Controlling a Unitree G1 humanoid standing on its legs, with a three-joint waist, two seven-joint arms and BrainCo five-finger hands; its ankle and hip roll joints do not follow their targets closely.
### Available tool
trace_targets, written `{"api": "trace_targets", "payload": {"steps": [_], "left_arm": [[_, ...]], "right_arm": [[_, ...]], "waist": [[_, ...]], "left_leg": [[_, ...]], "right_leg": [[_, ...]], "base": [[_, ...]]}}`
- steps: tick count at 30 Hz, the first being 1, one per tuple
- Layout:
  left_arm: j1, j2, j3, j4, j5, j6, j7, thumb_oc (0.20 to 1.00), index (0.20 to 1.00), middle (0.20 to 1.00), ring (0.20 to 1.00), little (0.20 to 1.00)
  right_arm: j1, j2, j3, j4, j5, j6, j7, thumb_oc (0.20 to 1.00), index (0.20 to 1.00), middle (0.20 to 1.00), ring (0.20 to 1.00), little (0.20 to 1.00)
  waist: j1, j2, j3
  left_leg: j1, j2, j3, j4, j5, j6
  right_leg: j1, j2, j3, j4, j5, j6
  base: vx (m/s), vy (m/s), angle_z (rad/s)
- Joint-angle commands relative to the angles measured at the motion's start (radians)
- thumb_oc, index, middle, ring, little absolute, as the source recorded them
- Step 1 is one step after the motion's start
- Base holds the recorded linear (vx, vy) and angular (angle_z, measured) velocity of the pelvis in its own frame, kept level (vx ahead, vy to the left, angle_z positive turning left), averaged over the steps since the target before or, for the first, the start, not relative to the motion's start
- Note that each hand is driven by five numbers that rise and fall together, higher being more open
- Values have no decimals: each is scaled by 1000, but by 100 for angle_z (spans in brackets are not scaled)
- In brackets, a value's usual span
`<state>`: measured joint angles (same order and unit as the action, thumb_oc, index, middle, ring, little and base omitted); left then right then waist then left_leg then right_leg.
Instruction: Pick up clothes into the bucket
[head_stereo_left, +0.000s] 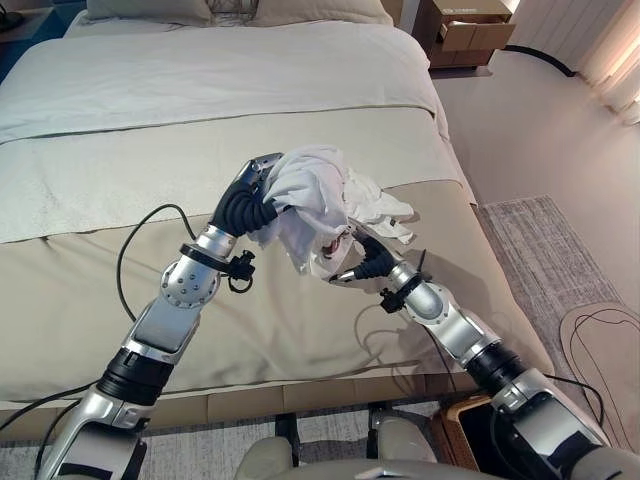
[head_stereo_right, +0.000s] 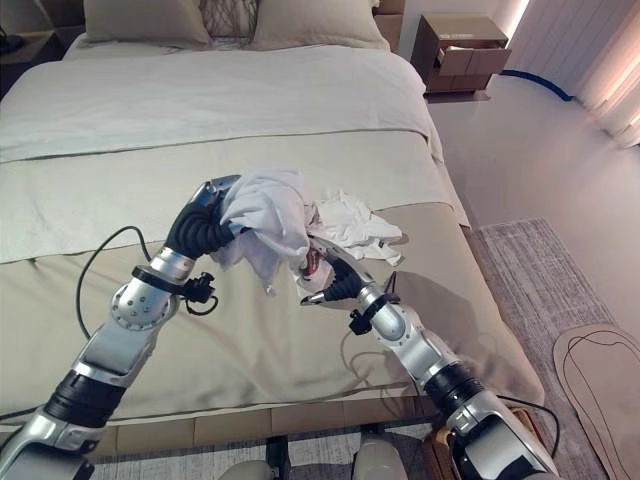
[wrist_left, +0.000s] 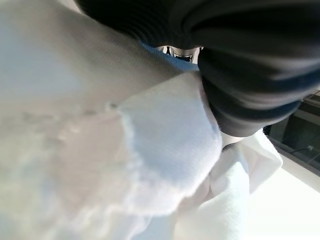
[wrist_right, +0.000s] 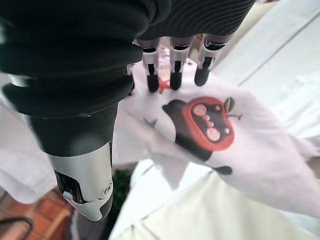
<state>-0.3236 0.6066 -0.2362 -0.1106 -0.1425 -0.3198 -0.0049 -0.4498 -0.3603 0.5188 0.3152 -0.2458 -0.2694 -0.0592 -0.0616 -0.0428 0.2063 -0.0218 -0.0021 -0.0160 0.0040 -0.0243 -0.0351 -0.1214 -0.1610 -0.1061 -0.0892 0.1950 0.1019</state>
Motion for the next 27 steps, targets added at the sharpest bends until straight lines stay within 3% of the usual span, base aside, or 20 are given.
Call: {"api": "trace_targets", "payload": {"steps": [1, 13, 19, 27], "left_arm": [[6, -13, 2, -109, -47, -57, 8, 200, 200, 200, 200, 200], [105, -32, 49, -124, -53, -41, 54, 200, 200, 200, 200, 200], [115, -40, 37, -143, -89, -42, 37, 200, 200, 200, 200, 200], [95, -44, -21, -201, -195, -47, -30, 200, 200, 200, 200, 200]], "right_arm": [[-36, 34, -42, -55, 34, -7, -76, 1000, 1000, 1000, 1000, 1000], [103, 55, -158, -103, -2, 18, -213, 1000, 1000, 1000, 1000, 1000], [109, 59, -162, -109, 13, 11, -216, 1000, 1000, 1000, 1000, 1000], [34, 74, -71, -115, 41, -11, -161, 1000, 1000, 1000, 1000, 1000]], "waist": [[20, 2, -77], [5, 11, -67], [2, 11, -67], [11, 10, -67]], "left_leg": [[-5, -21, -20, 45, -64, 26], [-8, -28, -12, 46, -62, 34], [-7, -29, -11, 51, -66, 35], [-6, -26, -9, 47, -64, 32]], "right_leg": [[31, -55, -41, 35, -40, 75], [19, -63, -37, 49, -38, 81], [20, -64, -34, 51, -40, 81], [23, -61, -38, 44, -39, 79]], "base": [[0, 0, 0], [0, 0, 0], [2, 0, -1], [0, 0, 0]]}}
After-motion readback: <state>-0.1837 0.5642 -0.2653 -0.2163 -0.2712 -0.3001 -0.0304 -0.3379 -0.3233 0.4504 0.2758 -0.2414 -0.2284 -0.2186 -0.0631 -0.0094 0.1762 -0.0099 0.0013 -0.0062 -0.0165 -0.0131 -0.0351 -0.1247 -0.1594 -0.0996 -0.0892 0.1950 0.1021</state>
